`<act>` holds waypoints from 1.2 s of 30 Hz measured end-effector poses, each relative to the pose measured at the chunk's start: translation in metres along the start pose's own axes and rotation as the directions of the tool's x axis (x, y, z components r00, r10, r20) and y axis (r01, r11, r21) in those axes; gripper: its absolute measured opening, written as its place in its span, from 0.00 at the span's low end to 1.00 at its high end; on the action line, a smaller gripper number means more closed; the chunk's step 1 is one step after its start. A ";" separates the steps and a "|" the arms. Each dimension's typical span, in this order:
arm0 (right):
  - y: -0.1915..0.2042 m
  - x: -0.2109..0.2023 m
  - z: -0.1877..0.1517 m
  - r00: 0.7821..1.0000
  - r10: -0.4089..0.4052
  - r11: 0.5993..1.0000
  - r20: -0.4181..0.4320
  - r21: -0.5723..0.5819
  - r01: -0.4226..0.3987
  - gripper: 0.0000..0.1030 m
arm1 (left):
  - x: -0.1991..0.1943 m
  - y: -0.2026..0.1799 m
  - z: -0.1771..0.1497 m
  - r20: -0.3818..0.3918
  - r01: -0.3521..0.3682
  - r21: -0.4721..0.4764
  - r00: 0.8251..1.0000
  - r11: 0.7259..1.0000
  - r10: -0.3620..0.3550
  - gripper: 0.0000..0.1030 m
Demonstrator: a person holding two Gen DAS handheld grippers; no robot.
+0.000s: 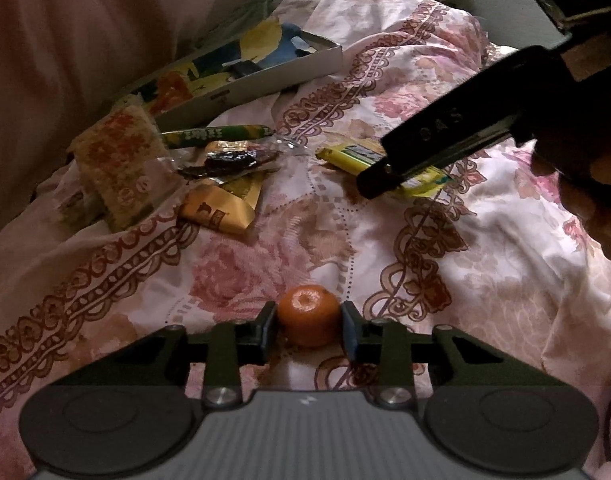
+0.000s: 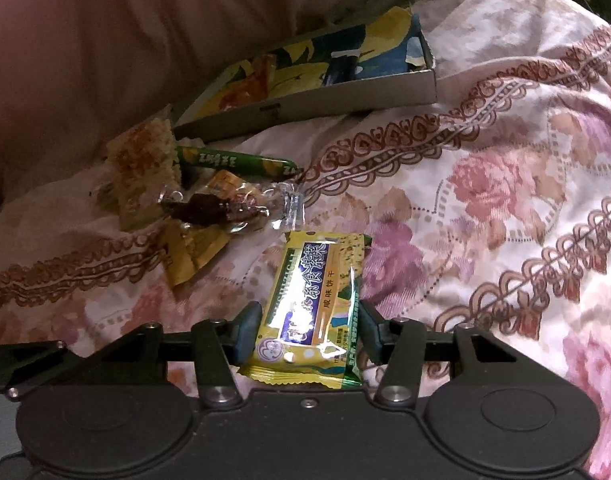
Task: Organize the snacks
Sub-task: 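Grasp the yellow-green biscuit packet with the right gripper while the left gripper holds the orange, then carry the orange with the left gripper into the cartoon tray while the right gripper carries the biscuit packet there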
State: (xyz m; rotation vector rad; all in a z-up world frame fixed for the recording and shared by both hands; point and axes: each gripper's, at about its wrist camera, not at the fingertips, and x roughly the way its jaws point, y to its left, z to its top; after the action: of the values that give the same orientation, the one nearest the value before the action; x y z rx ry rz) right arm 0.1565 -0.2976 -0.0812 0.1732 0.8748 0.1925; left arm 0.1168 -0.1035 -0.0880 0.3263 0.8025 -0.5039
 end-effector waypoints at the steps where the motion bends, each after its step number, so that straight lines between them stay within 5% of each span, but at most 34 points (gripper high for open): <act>1: 0.000 -0.001 0.000 1.000 0.004 1.000 0.001 0.003 -0.004 0.52 | 0.000 0.001 0.001 -0.002 -0.002 -0.006 1.000 1.000 0.002 0.35; 20: 0.006 -0.014 -0.003 0.997 0.062 0.998 0.048 -0.016 -0.061 0.50 | -0.018 0.014 0.032 0.089 -0.068 -0.069 0.993 0.995 0.074 0.35; 36: 0.009 -0.028 0.004 0.979 0.068 0.997 0.191 -0.037 -0.062 0.49 | -0.022 0.034 0.081 0.193 -0.106 -0.131 0.972 0.986 0.130 0.35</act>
State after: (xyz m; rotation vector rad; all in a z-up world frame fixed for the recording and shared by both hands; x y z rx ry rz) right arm 0.1416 -0.2955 -0.0559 0.1889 0.6740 0.2463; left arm 0.1706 -0.1056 -0.0152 0.2066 0.6094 -0.3681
